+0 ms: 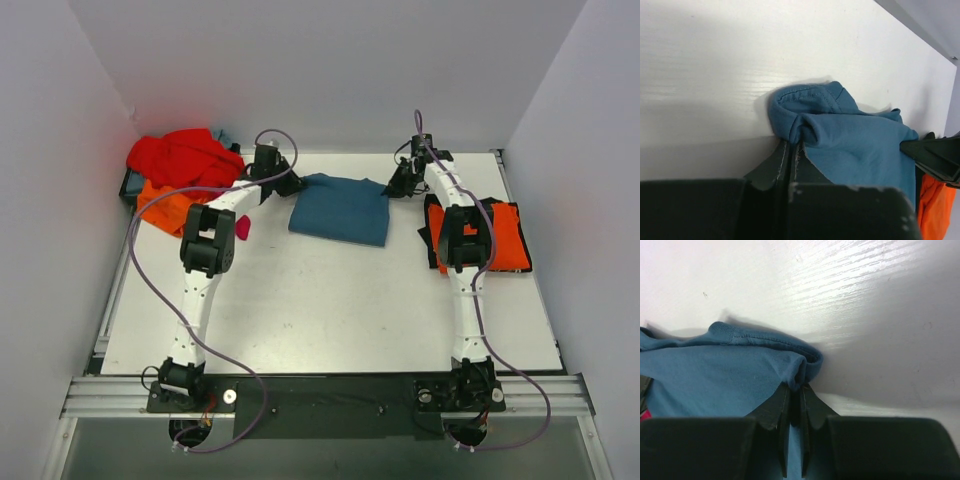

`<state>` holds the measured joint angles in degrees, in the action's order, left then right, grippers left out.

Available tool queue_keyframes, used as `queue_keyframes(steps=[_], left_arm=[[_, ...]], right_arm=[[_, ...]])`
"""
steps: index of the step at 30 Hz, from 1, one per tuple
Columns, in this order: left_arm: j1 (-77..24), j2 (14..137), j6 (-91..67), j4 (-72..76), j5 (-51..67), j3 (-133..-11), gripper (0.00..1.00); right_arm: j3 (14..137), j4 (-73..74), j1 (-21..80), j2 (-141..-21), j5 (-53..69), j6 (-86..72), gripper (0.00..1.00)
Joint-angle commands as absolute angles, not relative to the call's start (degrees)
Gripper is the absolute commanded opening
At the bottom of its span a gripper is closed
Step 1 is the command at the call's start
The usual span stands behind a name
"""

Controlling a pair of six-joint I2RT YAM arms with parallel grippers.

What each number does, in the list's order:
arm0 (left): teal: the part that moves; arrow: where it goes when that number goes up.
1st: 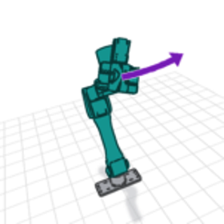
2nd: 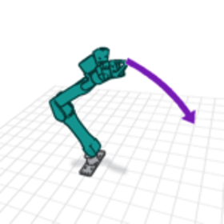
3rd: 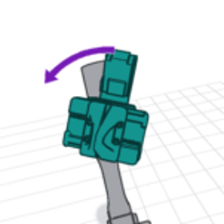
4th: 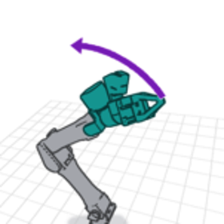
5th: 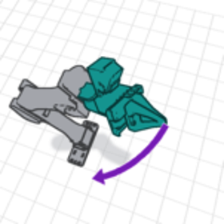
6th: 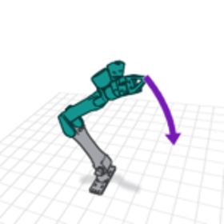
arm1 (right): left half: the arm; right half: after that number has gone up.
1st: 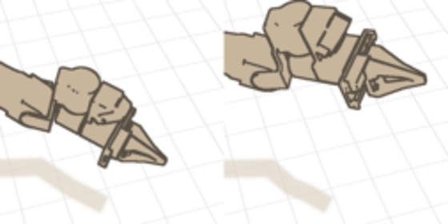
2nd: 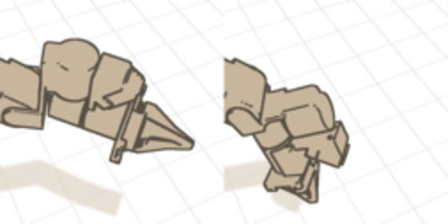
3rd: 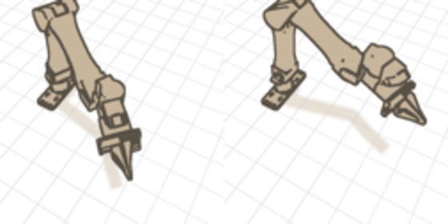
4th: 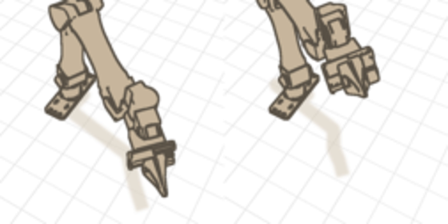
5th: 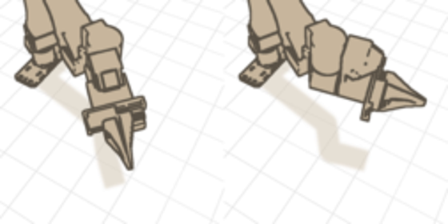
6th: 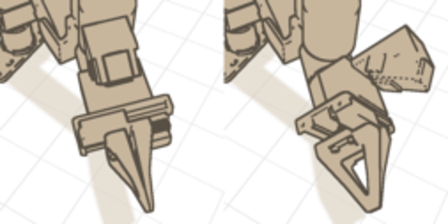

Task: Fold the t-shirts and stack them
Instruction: Put the neatly folded tshirt into the corner of the board with both arms

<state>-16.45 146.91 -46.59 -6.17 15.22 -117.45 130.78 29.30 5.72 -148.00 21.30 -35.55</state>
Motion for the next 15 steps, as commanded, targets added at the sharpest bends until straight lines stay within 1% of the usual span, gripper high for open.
queue_keyframes(steps=[1, 4, 7, 11, 15], left_arm=[[-16.52, 149.42, -47.72, -6.42, 15.38, -118.22, 0.00], [-16.52, 145.12, -46.50, -0.89, 14.51, -112.61, 0.00], [-17.57, 136.71, -41.32, 5.00, 10.38, -105.40, 0.00], [-19.68, 126.51, -37.62, 14.40, 7.83, -91.00, 0.00], [-22.49, 117.71, -35.25, 20.82, 5.37, -82.12, 0.00]], right_arm=[[131.40, 30.50, 6.15, -147.57, 20.48, -34.98, 0.00], [129.73, 29.71, 6.15, -145.55, 20.48, -34.11, 0.00], [126.14, 28.66, 6.06, -140.65, 21.09, -32.17, 0.00], [114.45, 22.24, 6.42, -130.18, 21.19, -29.71, 0.00], [104.45, 21.36, 6.94, -120.78, 19.61, -27.34, 0.00]])
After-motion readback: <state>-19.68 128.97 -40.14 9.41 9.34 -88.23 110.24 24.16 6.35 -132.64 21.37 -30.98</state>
